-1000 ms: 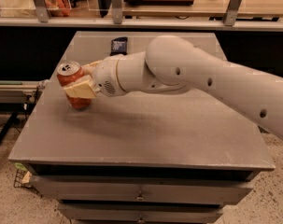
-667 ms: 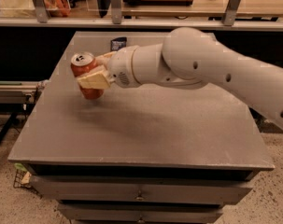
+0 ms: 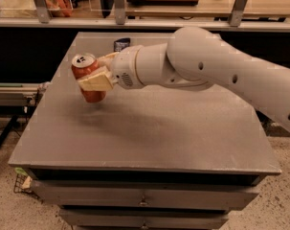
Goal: Move coke can near rxbar blueberry
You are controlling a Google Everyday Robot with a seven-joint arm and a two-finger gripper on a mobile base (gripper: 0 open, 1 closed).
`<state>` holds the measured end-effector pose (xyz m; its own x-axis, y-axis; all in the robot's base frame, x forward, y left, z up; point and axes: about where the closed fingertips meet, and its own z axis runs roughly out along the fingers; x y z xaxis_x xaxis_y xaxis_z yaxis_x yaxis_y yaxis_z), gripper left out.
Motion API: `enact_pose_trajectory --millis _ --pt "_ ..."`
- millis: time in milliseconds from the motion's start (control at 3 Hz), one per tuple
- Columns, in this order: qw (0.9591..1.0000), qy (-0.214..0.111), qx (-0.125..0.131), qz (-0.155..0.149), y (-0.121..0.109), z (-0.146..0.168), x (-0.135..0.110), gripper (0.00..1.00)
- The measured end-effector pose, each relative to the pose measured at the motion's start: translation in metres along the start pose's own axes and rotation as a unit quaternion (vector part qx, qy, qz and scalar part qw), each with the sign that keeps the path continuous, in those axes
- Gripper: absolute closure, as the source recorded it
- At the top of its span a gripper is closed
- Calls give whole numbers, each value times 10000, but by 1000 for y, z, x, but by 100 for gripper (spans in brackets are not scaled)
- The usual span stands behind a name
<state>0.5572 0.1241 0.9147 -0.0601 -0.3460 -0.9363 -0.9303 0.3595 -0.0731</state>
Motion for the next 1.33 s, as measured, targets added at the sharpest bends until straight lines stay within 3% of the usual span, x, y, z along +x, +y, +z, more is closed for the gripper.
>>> enact_pose_trajectory --millis 333,667,1000,1333 --pt "9997 102 67 -208 6 4 -2 100" --pt "9983 224 372 -377 -36 15 4 100" --pt "9931 361 939 -604 -116 19 -2 100" --pt "9805 338 1798 -711 -192 -20 -21 100"
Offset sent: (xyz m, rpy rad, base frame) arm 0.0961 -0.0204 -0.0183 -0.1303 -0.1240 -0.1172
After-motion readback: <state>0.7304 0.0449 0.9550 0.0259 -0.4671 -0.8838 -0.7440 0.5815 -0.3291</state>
